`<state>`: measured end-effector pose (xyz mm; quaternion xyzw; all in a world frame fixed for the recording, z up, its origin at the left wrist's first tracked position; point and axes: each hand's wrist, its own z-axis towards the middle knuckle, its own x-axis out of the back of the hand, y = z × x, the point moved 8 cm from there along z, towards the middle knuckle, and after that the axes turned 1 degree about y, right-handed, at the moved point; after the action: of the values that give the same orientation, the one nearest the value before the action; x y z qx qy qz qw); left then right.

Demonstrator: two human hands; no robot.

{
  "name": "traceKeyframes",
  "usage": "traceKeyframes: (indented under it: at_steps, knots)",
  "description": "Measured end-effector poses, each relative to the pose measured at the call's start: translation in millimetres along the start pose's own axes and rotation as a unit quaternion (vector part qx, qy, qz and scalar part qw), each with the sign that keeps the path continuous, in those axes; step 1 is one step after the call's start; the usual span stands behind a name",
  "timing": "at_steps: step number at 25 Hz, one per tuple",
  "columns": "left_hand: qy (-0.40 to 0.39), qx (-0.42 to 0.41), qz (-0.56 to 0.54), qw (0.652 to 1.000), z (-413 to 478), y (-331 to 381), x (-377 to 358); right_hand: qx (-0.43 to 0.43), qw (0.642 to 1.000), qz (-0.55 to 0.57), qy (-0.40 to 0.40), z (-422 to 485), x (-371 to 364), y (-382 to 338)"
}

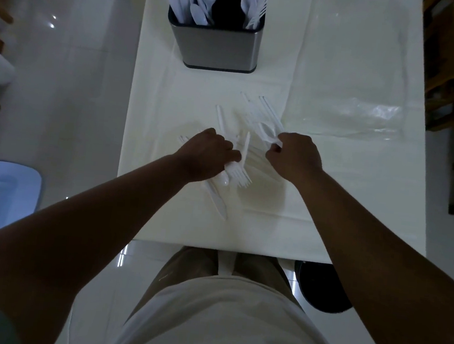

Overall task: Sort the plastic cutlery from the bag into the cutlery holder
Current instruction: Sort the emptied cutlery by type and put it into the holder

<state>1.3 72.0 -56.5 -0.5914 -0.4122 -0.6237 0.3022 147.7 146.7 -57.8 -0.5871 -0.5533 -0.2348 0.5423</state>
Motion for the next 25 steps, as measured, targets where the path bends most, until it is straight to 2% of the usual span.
traceKeyframes:
  at_steps: [5,8,11,14,15,16,17,18,20,22,25]
  knots:
    - [-0.021,-0.048,0.001,0.999,23.2,20.5,-6.8,-0.047,0.989,0.136,0.041,4.8,23.6,25.7]
    - [-0.028,-0.049,-0.009,0.998,28.4,23.0,-3.8,-0.093,0.96,0.263,0.031,-2.8,23.9,38.7]
    - [0.04,-0.02,-0.044,0.998,26.8,20.4,16.3,-0.111,0.944,0.311,-0.008,-8.1,13.9,46.0]
    - [0.138,0.021,-0.072,0.988,17.6,5.5,40.2,-0.142,0.911,0.386,-0.042,-13.6,0.3,47.8]
    - [0.157,0.044,-0.075,0.984,13.6,-3.1,44.6,-0.14,0.915,0.375,-0.048,-14.6,-3.7,45.6]
    - [0.171,0.082,-0.072,0.979,8.8,-13.2,48.8,-0.115,0.943,0.309,-0.05,-14.7,-5.7,39.8]
    - [0.183,0.131,-0.072,0.972,2.4,-25.2,51.4,-0.067,0.975,0.206,-0.045,-14.7,-7.1,30.3]
    - [0.192,0.186,-0.083,0.96,-5.6,-36.6,52.7,-0.01,0.993,0.111,-0.043,-16.6,-12.5,18.2]
    - [0.2,0.29,-0.14,0.925,-22.2,-57.0,49.6,0.065,0.995,0.005,-0.071,-25.0,-30.2,-4.4]
    - [0.178,0.373,-0.202,0.888,-35.5,-71.2,39.3,0.094,0.988,-0.08,-0.093,-31.2,-49.0,-14.5]
    - [0.161,0.437,-0.287,0.837,-48.3,-80.2,27.4,0.117,0.984,-0.117,-0.06,-35.9,-55.2,-16.5]
